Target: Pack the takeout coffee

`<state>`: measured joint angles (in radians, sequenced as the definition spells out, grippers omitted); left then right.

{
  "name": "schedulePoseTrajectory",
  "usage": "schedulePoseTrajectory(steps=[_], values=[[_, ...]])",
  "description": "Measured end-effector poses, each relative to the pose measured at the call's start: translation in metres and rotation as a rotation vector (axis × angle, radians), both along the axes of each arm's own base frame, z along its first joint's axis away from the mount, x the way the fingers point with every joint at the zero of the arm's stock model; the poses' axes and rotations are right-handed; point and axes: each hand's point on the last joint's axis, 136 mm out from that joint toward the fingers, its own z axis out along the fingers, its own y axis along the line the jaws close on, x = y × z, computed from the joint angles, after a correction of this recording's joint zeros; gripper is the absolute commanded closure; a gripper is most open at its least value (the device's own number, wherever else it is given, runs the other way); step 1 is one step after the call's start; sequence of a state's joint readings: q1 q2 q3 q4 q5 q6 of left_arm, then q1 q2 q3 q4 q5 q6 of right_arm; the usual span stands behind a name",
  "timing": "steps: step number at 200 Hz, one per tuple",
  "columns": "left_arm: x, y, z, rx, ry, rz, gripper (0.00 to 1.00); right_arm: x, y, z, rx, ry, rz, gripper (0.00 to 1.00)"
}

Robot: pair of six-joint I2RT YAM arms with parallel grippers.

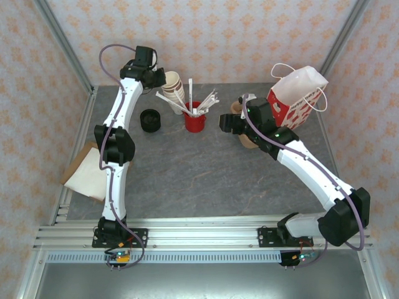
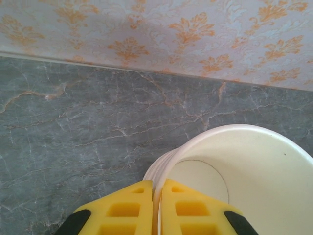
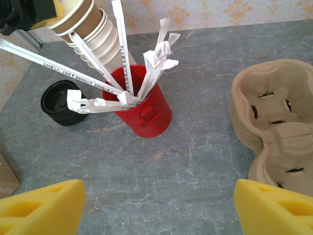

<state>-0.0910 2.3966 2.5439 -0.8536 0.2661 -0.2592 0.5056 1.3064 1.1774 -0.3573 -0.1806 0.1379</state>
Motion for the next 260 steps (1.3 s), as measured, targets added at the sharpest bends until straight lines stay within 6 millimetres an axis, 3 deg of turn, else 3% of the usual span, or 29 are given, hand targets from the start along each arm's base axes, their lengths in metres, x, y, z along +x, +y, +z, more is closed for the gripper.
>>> schedulePoseTrajectory(steps=[55,104,175,260], values=[[0.001,0.005,0.02,0.033,-0.044,0.009,0.91,-0.002,0.0,-0.01,-0.013,0.028,0.003,0.2],[0.0,0.011,0.023,0.143,-0.054,-0.018,0.92,-0.001,0.001,-0.011,-0.012,0.034,0.002,0.2],[-0.003,-0.008,0.028,0.245,-0.076,-0.093,0.92,0.0,0.004,-0.024,-0.024,0.066,0.006,0.2],[-0.003,-0.009,0.028,0.246,-0.077,-0.095,0.87,0.0,0.004,-0.026,-0.028,0.073,0.006,0.21]])
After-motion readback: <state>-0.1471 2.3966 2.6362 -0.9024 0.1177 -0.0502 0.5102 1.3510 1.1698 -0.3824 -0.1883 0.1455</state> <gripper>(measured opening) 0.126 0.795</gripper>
